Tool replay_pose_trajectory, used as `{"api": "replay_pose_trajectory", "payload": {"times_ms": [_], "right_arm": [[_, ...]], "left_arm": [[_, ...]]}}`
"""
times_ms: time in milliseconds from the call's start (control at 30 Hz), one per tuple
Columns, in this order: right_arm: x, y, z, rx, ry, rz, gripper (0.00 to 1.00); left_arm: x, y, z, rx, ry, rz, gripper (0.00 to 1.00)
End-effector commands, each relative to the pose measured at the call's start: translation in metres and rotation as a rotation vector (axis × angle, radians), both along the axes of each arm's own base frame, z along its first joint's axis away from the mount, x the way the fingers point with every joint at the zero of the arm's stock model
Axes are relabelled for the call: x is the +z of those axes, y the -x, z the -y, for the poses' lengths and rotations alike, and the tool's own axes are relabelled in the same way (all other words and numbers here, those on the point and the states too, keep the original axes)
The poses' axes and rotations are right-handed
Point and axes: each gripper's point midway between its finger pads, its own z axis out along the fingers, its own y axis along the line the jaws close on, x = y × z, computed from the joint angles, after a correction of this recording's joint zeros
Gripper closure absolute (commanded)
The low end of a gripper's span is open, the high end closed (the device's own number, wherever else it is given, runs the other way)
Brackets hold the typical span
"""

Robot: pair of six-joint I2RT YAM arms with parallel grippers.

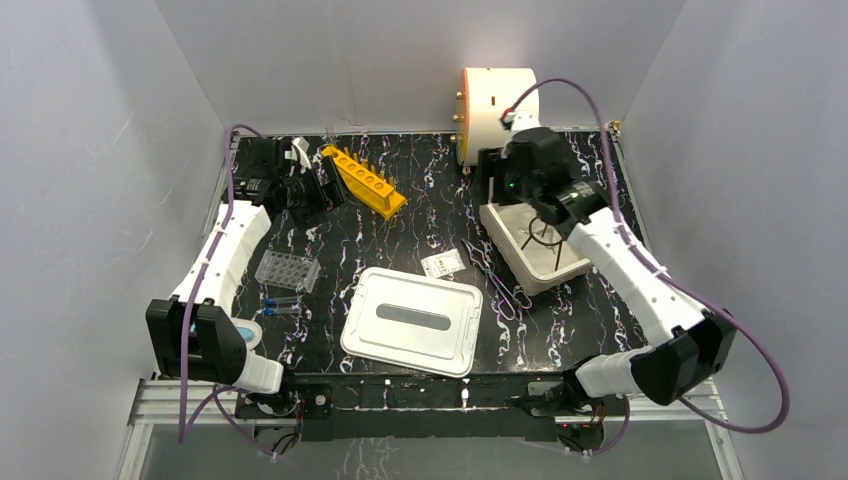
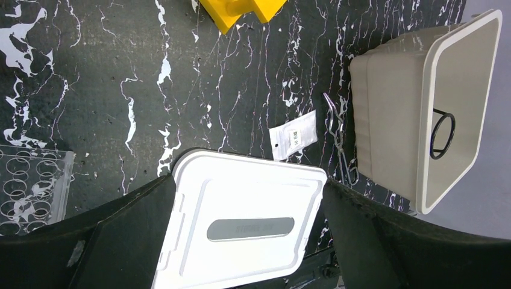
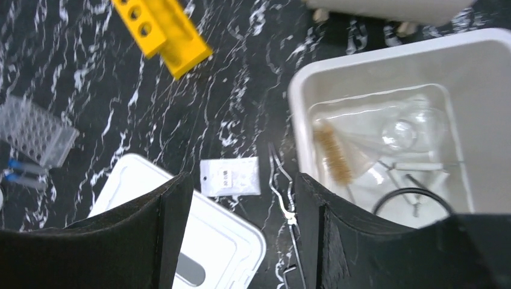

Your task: Organize the chemistry lab equipment

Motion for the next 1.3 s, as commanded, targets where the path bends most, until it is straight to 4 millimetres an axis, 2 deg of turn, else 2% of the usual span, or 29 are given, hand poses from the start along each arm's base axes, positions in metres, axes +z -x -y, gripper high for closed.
{"api": "replay_pose_trajectory", "payload": {"times_ms": [0,100,200,267,333,467,600,867,1000,1267], "right_arm": [[-0.016,0.003,-0.033,0.022,0.088,-0.007,0.29],[-0.048,0.013,-0.062,0.072,0.181,-0.05,0.29],[-0.087,0.019,-0.071,0.079,0.295,-0.11,0.29],[-0.113,0.019,-0.07,0.07,0.367,-0.146,0.29],[-0.131,0.017,-0.066,0.069,0.421,-0.165,0.31],[-0.159,0.006,-0.062,0.073,0.513,-0.185,0.38],[-0.186,-0.008,-0.049,0.027,0.518,-0.273,0.4],[-0.222,-0.014,-0.049,0.145,0.581,-0.376,0.35],[-0.233,-0.025,-0.048,0.151,0.623,-0.374,0.5],[-0.243,-0.036,-0.046,0.17,0.693,-0.373,0.58]], "left_arm": [[0.006,0.007,0.002,-0.007,0.015,0.014,0.08],[0.003,0.008,0.001,0.004,0.012,0.003,0.07],[-0.001,0.011,0.0,0.011,0.009,-0.006,0.08],[-0.002,0.011,0.0,0.013,0.007,-0.008,0.08],[-0.003,0.013,0.0,0.013,0.007,-0.011,0.08],[-0.006,0.013,0.0,0.011,0.01,-0.018,0.09],[-0.008,0.015,0.0,0.009,0.007,-0.024,0.09],[-0.013,0.017,0.0,0.009,0.011,-0.037,0.09],[-0.014,0.015,0.001,0.008,0.012,-0.038,0.1],[-0.014,0.013,-0.001,0.012,-0.002,-0.037,0.1]]}}
